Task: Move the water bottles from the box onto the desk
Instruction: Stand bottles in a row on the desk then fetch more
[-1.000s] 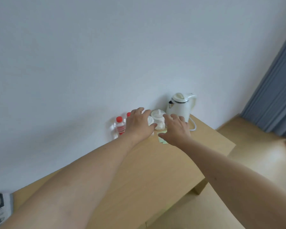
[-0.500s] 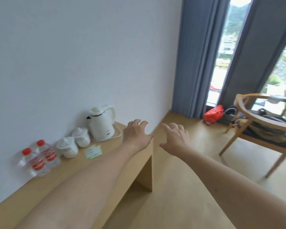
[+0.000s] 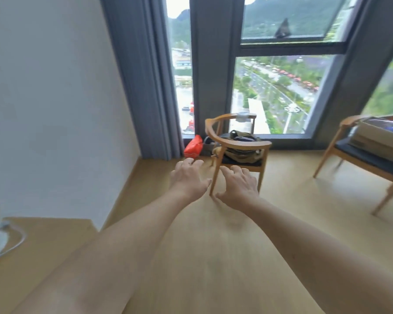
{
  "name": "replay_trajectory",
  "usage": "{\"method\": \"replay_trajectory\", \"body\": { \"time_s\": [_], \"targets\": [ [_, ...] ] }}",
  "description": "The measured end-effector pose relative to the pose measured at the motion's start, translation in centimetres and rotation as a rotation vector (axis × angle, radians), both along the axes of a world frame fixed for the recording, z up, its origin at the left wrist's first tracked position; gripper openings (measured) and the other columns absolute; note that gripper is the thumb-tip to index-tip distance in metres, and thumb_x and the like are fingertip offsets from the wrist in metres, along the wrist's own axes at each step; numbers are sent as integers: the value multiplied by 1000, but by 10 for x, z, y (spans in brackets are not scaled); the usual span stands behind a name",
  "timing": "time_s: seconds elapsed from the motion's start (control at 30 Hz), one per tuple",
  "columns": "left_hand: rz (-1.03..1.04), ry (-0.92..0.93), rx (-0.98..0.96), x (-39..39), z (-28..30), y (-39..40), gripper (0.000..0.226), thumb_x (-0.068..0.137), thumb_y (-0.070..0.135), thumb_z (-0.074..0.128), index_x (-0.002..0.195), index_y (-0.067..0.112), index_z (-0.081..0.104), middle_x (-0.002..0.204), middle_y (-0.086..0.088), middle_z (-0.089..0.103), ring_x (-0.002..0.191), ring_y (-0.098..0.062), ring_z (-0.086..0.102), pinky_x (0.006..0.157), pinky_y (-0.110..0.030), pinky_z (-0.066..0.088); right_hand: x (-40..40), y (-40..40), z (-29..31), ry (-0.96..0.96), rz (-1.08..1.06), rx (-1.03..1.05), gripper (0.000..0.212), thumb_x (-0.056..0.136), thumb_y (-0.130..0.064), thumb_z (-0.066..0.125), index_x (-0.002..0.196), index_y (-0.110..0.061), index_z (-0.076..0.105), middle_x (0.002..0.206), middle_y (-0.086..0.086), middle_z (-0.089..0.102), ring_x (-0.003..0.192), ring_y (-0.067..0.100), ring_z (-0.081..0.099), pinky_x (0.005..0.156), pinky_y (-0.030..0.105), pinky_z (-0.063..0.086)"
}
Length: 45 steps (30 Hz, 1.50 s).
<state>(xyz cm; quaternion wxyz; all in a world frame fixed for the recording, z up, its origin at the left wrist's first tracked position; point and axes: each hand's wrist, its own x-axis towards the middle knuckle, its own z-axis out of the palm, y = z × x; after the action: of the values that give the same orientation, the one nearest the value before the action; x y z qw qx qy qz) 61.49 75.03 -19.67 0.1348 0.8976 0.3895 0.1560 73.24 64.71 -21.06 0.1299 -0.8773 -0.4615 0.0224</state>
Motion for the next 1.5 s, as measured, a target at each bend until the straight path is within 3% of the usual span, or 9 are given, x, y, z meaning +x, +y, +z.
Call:
{"method": "replay_trajectory", "body": {
  "time_s": [0.37, 0.77, 1.1, 1.5],
  "targets": [
    [-419, 16, -69, 238, -12, -37, 71, 90, 51, 71, 152, 26, 45, 159, -6, 41, 148, -30, 33, 117, -52, 34, 182, -72, -13, 4, -423, -23, 78, 84, -50, 73, 149, -30, 36, 152, 8, 42, 138, 31, 38, 107, 48, 36],
    [-772, 34, -77, 502, -5, -36, 69, 91, 50, 70, 151, 27, 46, 159, -5, 41, 147, -28, 33, 116, -47, 34, 394, -79, 3, 54, -786, -13, 77, 84, -52, 72, 150, -31, 36, 146, 4, 48, 133, 28, 42, 104, 43, 42],
    [-915, 74, -114, 669, -30, -47, 69, 91, 46, 72, 151, 26, 45, 158, -4, 41, 145, -26, 37, 112, -41, 40, 527, -97, -18, 148, -919, 25, 73, 89, -43, 72, 151, -26, 37, 150, 5, 43, 137, 28, 40, 105, 40, 40],
    [-854, 43, -54, 925, -34, -83, 59, 88, 48, 74, 140, 27, 55, 141, -3, 52, 130, -27, 45, 99, -42, 49, 783, -136, -27, 153, -904, 64, 79, 88, -47, 71, 155, -29, 32, 154, 6, 40, 138, 29, 38, 107, 41, 38]
  ]
}}
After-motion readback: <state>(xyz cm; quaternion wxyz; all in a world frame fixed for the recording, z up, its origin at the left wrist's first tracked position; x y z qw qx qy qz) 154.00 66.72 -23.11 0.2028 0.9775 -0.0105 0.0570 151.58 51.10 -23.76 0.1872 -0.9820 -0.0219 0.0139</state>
